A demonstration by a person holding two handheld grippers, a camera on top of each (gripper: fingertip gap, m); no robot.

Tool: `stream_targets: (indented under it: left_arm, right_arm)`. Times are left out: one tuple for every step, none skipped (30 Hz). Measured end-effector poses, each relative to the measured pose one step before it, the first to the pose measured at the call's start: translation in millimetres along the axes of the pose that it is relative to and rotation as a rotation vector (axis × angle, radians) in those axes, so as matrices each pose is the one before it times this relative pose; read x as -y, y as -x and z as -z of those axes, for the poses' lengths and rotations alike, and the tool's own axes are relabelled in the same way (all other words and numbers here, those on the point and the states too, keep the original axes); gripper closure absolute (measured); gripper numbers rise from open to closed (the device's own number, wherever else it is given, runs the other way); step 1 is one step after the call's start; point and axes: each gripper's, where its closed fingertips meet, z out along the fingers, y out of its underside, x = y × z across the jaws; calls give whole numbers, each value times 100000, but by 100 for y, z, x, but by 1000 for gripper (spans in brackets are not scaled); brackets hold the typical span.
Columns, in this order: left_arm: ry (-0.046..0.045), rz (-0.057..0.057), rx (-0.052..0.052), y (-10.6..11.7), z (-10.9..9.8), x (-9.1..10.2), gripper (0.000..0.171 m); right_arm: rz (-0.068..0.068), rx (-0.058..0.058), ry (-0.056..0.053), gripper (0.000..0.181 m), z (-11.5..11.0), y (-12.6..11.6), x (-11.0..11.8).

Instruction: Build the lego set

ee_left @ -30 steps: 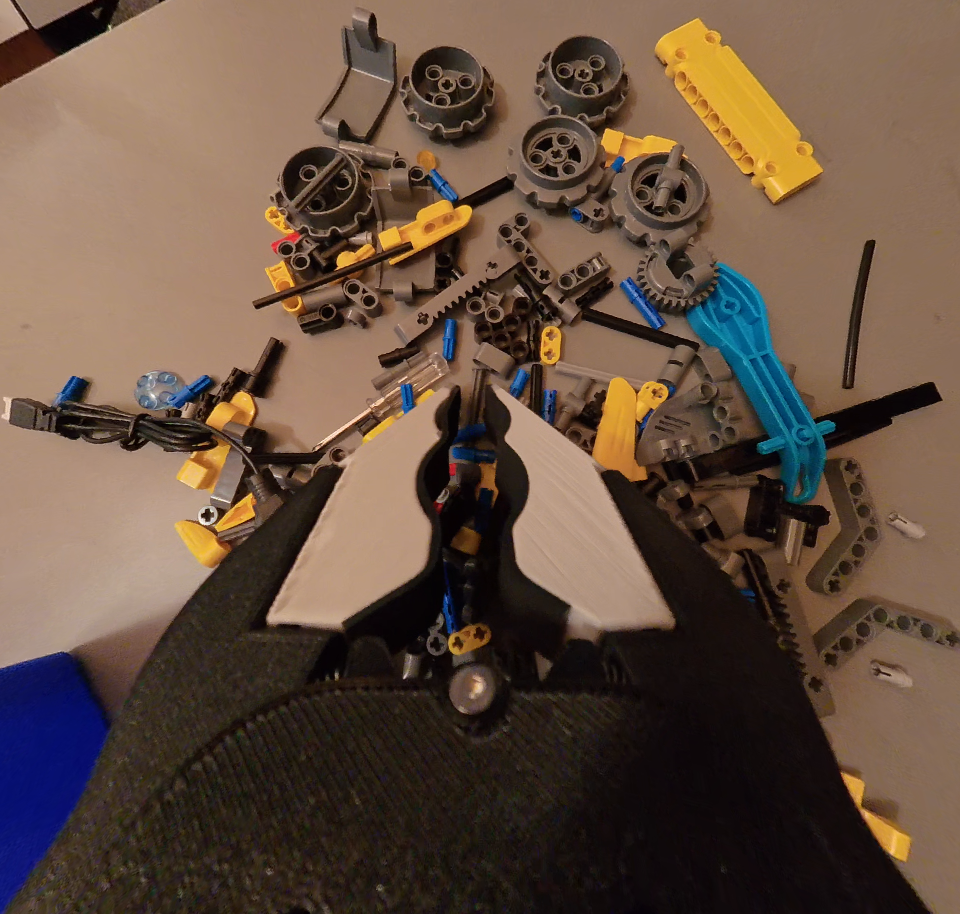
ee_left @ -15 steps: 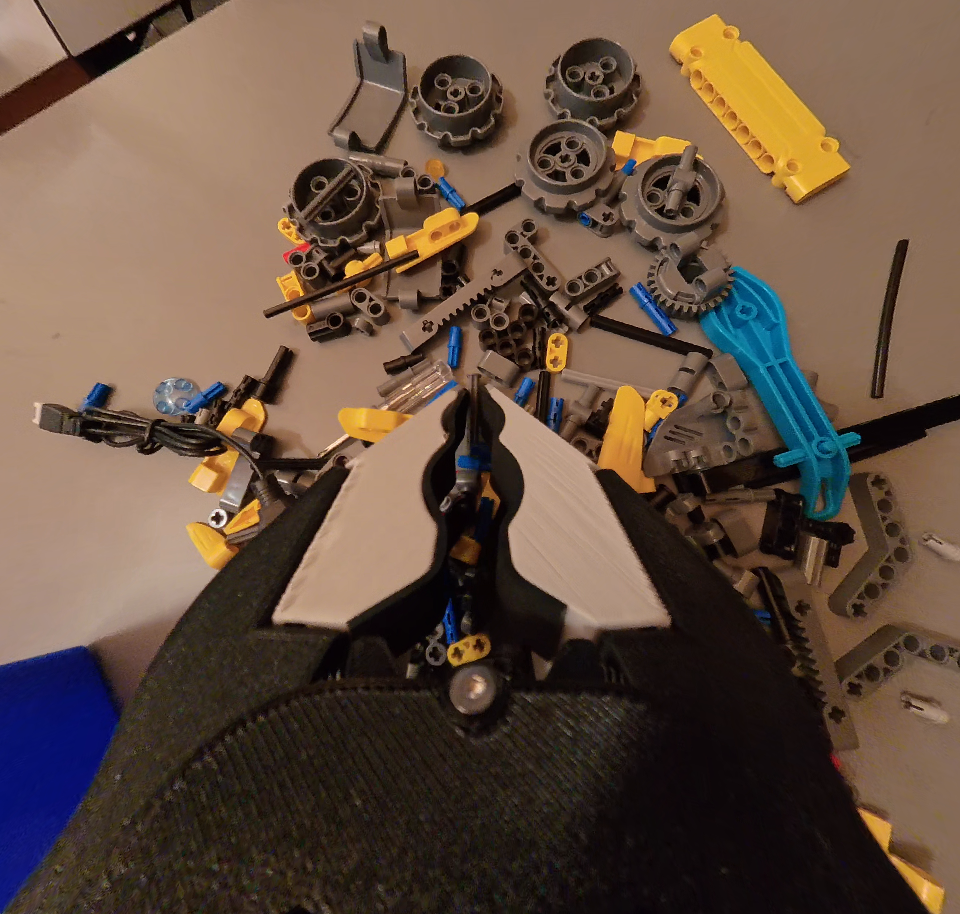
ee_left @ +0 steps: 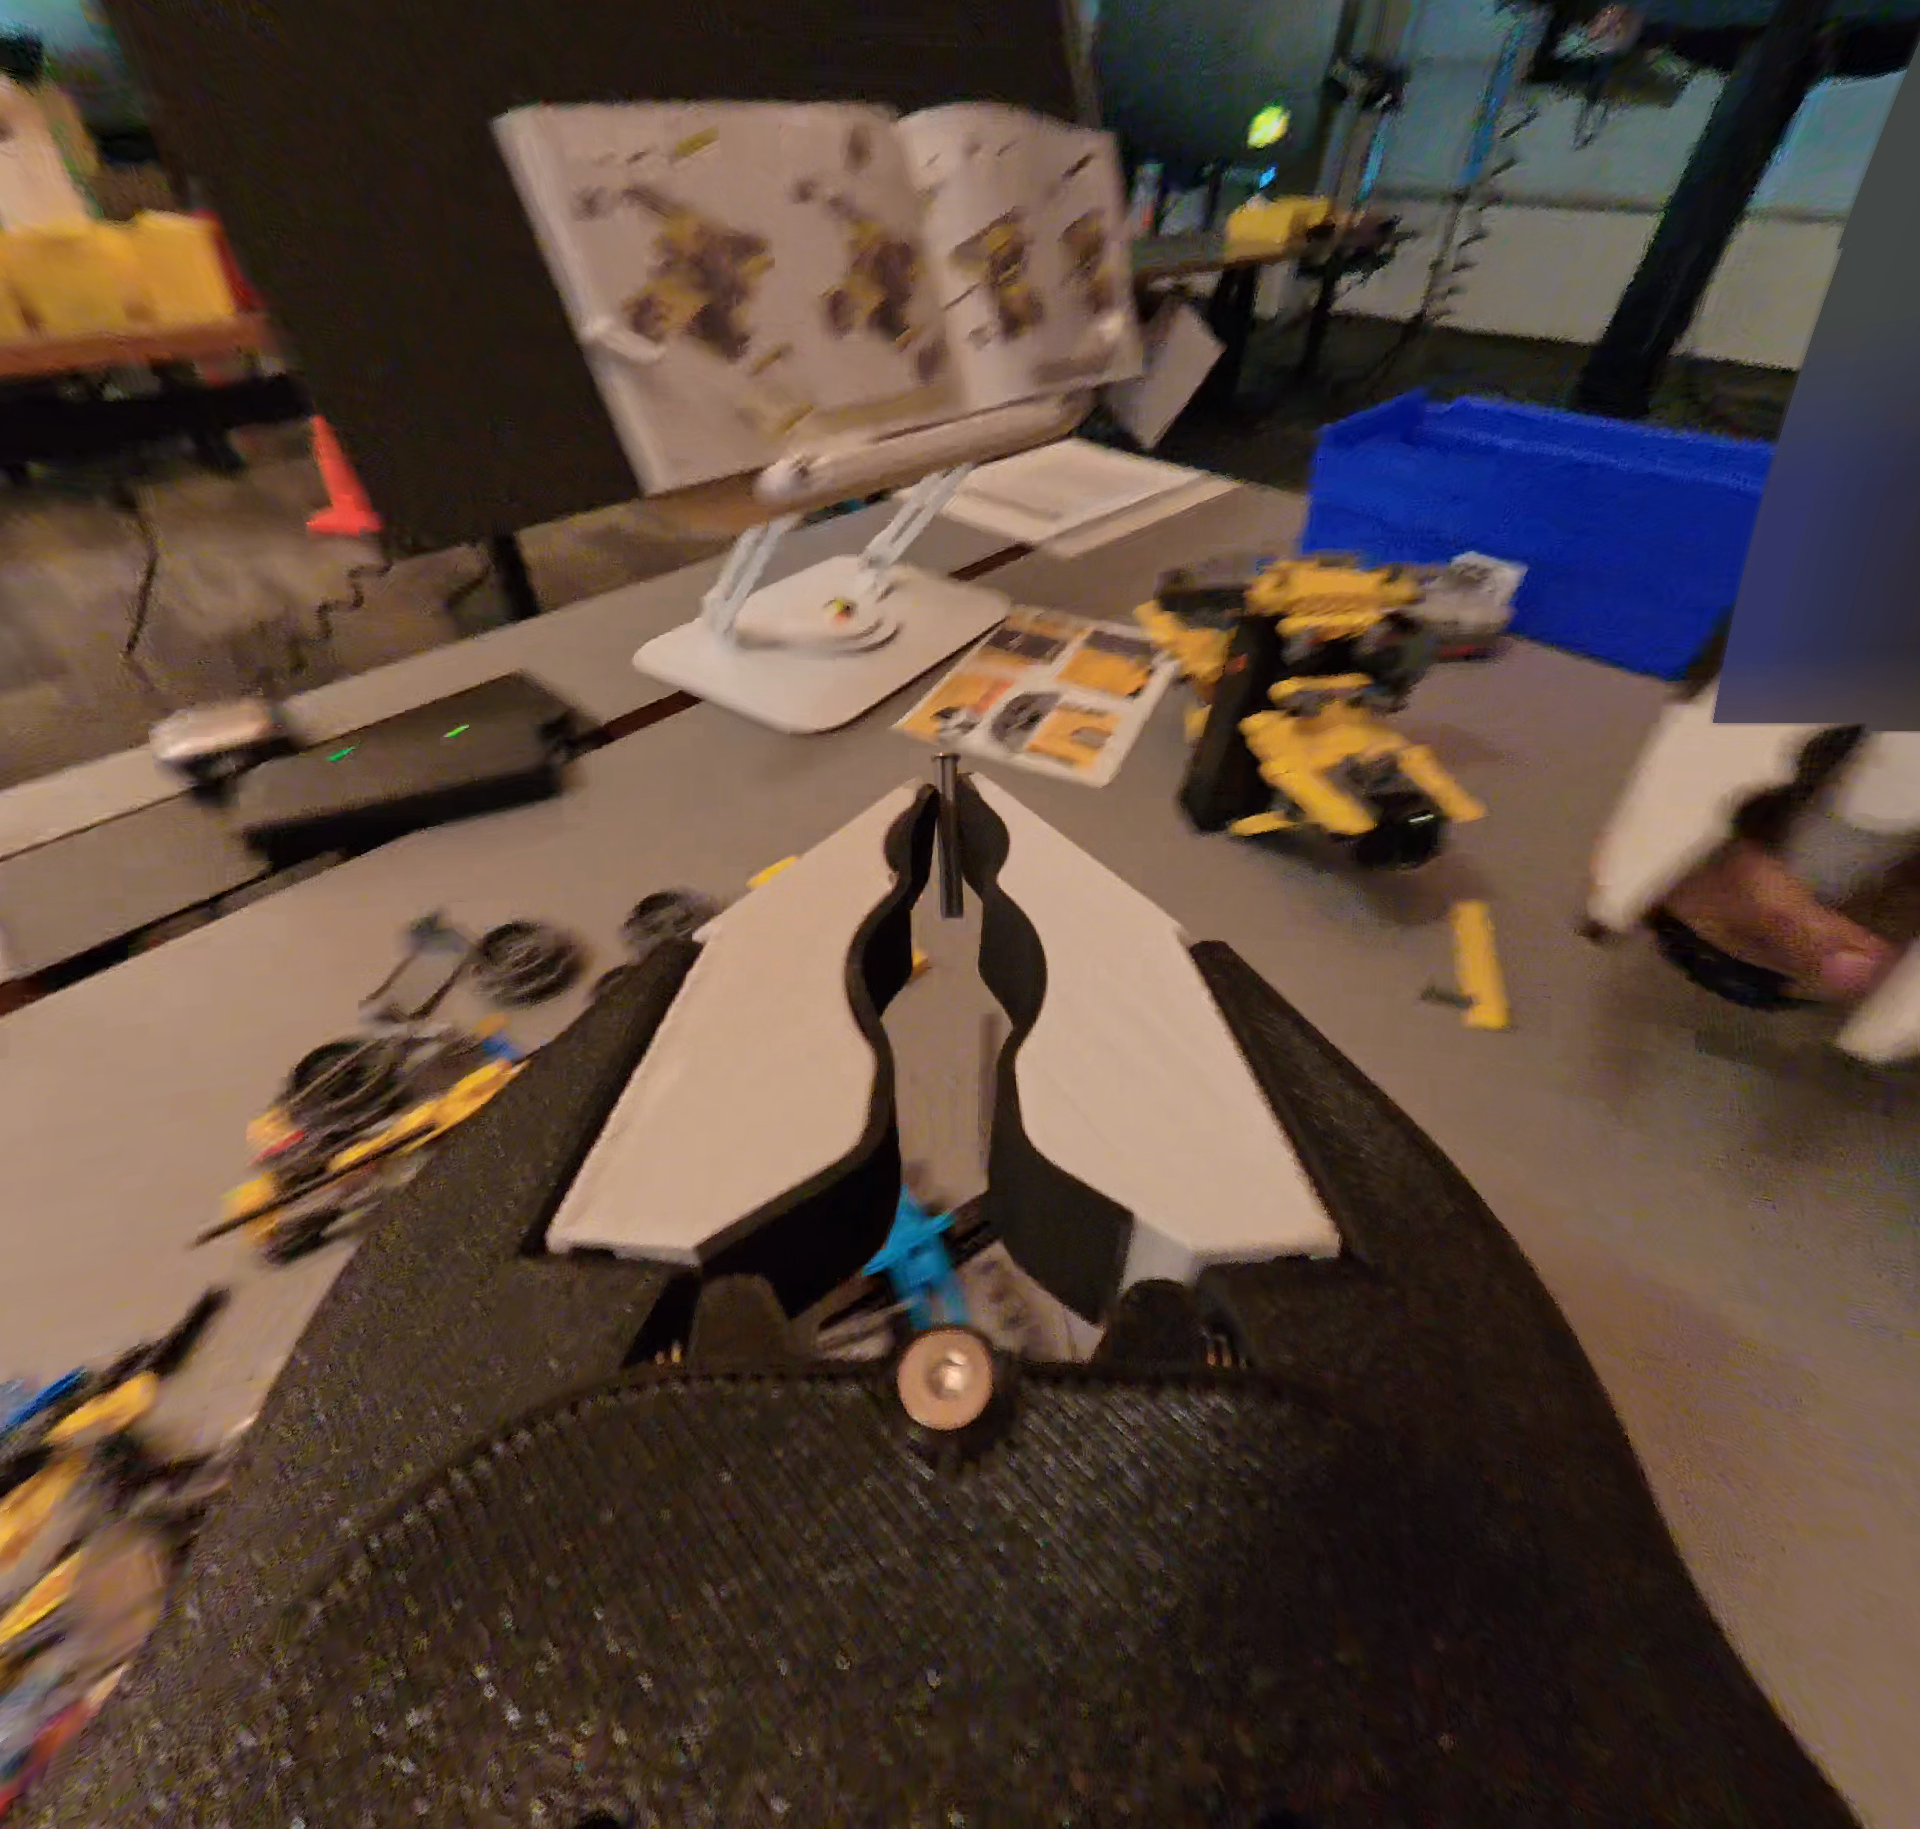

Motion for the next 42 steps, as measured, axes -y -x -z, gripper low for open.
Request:
stream_targets:
  left_arm:
    - [-1922,-291,-3217,-2251,-459,411,170]
    - [-1177,-62,-2928,-2225,-626,112,170]
    - [50,57,-3379,-2299,-733,-191,170]
    - [1080,-456,-3045,-2258,-830,-428,170]
    - [2446,-1516,-2825,-2179,-889,-651,170]
    - [4824,-3114,-2507,-2026,-903,-954,170]
    - [7099,-4131,-1170,-1645,-875,-1160,170]
    - [7789,-4486,-67,-1306,-801,-1144,169]
    - [6805,-4291,0,-1148,-737,-918,169]
    - [4610,-3603,-455,-1111,-695,-543,169]
    - [2440,-2432,-1080,-1092,-702,-218,169]
    - [1099,-1146,-1574,-1038,-700,-1,169]
    - [186,-312,-1781,-948,-719,116,169]
    - [-367,-169,-1316,-767,-701,160,169]
    - [-623,-197,-313,-525,-687,166,169]
    - [-1025,212,-96,-389,-633,183,169]
    - [-1182,809,-742,-389,-580,233,169]
    - [-1398,922,-736,-363,-504,282,169]
    - [-1160,479,-353,-331,-416,257,169]
    - [-574,-69,363,-248,-357,190,169]
    - [195,-451,657,-232,-314,83,169]
    - [793,-709,705,-253,-279,-19,169]
    - [1191,-783,544,-268,-265,-106,169]
    - [1080,-854,689,-251,-198,-96,169]
    - [692,-872,981,-179,-157,-63,169]
    - [333,-779,797,-174,-97,-2,169]
    - [-95,-645,925,-95,-50,75,169]
    - [-343,-566,758,-64,-21,131,169]
    - [-106,-570,903,19,-19,115,169]
    - [50,-723,1607,173,8,100,169]
    - [-4,-733,1037,126,13,106,169]
    - [12,-349,-1,-1,8,118,169]
    - [-549,-302,-21,-26,40,201,169]
    - [-1030,-648,-221,-89,55,249,169]
    - [-893,-730,-31,-76,57,241,169]
    - [-787,-804,38,-92,54,231,169]
    - [-818,-804,-100,-116,34,224,169]
    - [-655,-728,-180,-144,23,205,169]
    - [-384,-668,-157,-131,3,159,169]
    - [-231,-655,-224,-150,1,113,169]
    - [-306,-804,-239,-156,-2,106,169]
    - [97,-739,228,-82,6,32,169]
  right_arm:
    - [3385,-5469,-2115,149,1232,-742,694]
    - [2313,-4727,-2025,150,1314,-733,540]
    - [1381,-4161,-1526,153,1363,-736,335]
    - [899,-4249,-661,156,1407,-817,109]
    - [748,-4586,237,158,1449,-934,-110]
    - [848,-4865,1088,158,1506,-1056,-327]
    - [1436,-5477,2017,159,1557,-1234,-540]
    - [2107,-6667,2554,159,1620,-1524,-701]
    - [1902,-7097,2058,159,1630,-1678,-740]
    - [357,-5398,1007,161,1489,-1502,-693]
    - [-2277,-2083,290,163,1251,-1029,-653]
    - [-5176,1677,281,164,943,-419,-682]
    - [-7689,4936,791,164,604,150,-772]
    - [-9393,7418,1322,164,306,606,-892]
    - [-9781,8769,1641,163,58,874,-991]
    - [-8746,8478,1575,162,-121,862,-1021]
    - [-6740,6712,897,162,-189,597,-958]
    - [-4618,4234,74,162,-192,230,-807]
    - [-3162,2456,-147,162,-155,-8,-699]
    - [-2540,2102,240,163,-119,-25,-617]
    - [-2519,2423,590,163,-68,36,-536]
    - [-2851,2904,526,163,-19,130,-414]
    - [-3179,3530,221,162,16,254,-295]
    - [-3136,3864,-161,162,50,335,-179]
    - [-2725,3565,-400,162,53,319,-115]
    - [-2167,2794,-444,162,53,221,-64]
    - [-1501,2026,-531,162,53,161,-7]
    - [-477,1332,-893,162,84,118,95]
    - [588,257,-1279,162,116,62,166]
    - [1175,-560,-1176,162,111,-2,147]
    - [1201,-475,-767,162,92,27,92]
    - [729,-285,-495,162,68,17,22]
    - [72,-313,-392,162,56,-21,20]
    - [-515,-486,-405,162,65,-114,42]
    - [-1085,-1182,-330,162,82,-264,38]
    - [-1383,-1683,-52,163,73,-366,4]
    - [-1165,-854,173,163,20,-229,-24]
    - [-718,315,302,163,0,-20,-50]
    - [-360,749,709,163,-36,75,-101]
    - [-143,1030,1285,165,-69,156,-186]
    - [-15,1091,1533,167,-113,166,-226]
    - [117,571,1319,169,-110,97,-194]
